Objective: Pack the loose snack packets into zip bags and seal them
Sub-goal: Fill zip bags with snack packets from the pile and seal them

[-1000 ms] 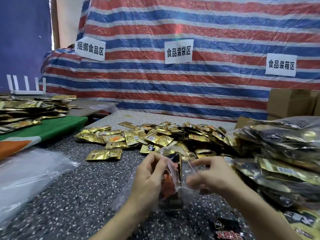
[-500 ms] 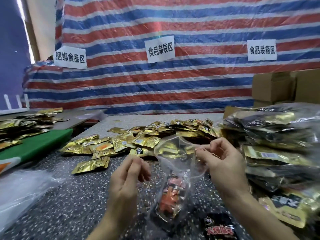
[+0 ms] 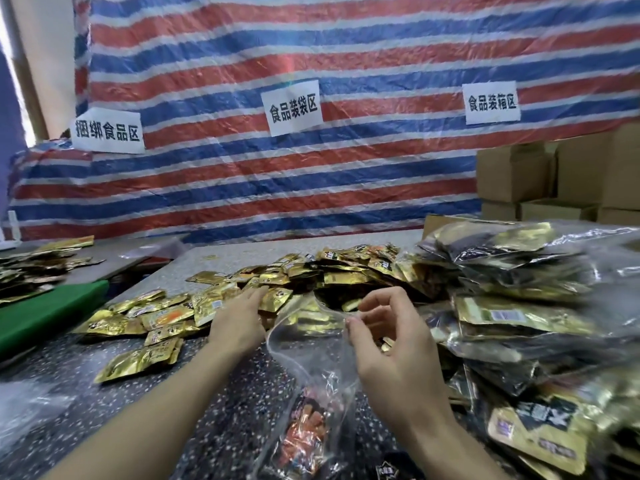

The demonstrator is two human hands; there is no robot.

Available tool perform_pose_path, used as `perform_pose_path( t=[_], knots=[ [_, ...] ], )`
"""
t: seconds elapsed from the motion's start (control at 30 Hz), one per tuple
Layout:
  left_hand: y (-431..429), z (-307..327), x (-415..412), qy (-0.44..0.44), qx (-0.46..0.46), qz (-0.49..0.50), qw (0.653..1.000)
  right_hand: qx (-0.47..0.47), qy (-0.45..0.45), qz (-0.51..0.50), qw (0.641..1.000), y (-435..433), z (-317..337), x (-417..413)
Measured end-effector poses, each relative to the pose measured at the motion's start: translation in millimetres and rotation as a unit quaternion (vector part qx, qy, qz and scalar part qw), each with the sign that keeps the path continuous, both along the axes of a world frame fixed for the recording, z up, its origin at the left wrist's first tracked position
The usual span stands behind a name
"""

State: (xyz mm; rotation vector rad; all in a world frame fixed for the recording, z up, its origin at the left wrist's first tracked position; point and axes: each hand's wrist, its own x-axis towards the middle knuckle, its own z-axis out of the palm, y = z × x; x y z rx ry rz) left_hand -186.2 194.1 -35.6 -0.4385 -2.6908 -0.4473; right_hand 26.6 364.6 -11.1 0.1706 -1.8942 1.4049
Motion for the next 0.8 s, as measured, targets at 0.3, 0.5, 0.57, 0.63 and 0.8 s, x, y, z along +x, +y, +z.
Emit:
perform_pose_path(
  t=[0.3, 0.5, 0.57, 0.63, 0.8],
  knots=[
    [10, -5, -1, 0.059, -0.087, 0.028, 0.994, 0.003, -0.004, 0.003, 1.000, 0, 0, -1],
    [-7, -12, 31, 0.131, 0.038, 0.001, 0.991, 0.003, -0.016, 0.010, 1.000, -2, 0, -1],
    [-7, -10, 44, 0.131, 0.167, 0.000, 0.977, 0.000, -0.016, 0.015, 1.000, -2, 1, 0],
    [-7, -1, 59, 0.119, 0.320, 0.002, 0.940, 0.002, -0.019, 0.015, 1.000, -2, 2, 0],
    [-9, 46, 116, 0.140, 0.560, -0.108, 0.809, 0.013, -0.032, 0.009, 0.999, 0, 1, -1]
  ],
)
